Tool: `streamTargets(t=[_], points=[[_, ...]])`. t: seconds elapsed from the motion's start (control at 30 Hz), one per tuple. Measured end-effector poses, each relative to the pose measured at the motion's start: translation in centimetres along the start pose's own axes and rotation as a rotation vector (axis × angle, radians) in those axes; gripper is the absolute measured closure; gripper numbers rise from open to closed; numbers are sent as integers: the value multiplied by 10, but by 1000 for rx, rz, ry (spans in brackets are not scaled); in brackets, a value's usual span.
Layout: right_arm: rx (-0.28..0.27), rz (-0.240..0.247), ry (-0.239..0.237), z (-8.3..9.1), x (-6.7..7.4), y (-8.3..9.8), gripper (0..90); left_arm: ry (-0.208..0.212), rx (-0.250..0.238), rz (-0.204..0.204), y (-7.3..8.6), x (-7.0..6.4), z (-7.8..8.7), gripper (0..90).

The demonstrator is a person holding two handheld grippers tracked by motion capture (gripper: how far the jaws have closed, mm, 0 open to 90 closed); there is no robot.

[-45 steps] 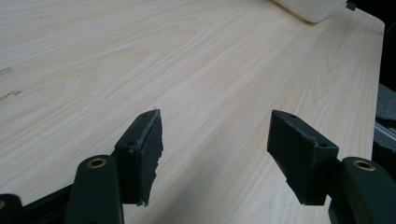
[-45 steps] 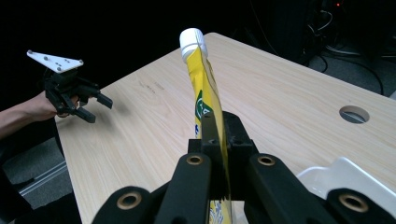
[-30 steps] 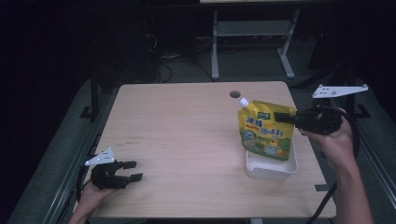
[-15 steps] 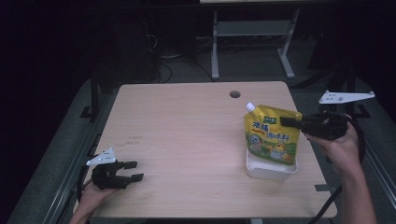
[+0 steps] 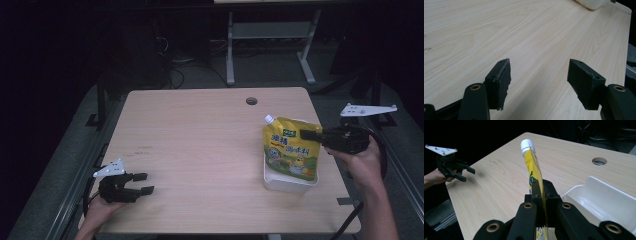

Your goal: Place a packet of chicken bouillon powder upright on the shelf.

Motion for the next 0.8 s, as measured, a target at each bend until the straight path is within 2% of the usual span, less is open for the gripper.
streamTargets(t=[0.8], points=[[13,-35,-9,-13,-8,17,874,2,0,-1,0,0,0,348]])
Point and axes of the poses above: each handheld gripper's, and its own axes: z roughly backward along the jaws, y roughly out of its underside, x roughly to its left, the point moved 8 cm from there along -z, roughly forward along the jaws, and after that the axes turned 1 degree about -x, right-handed, at the moved point
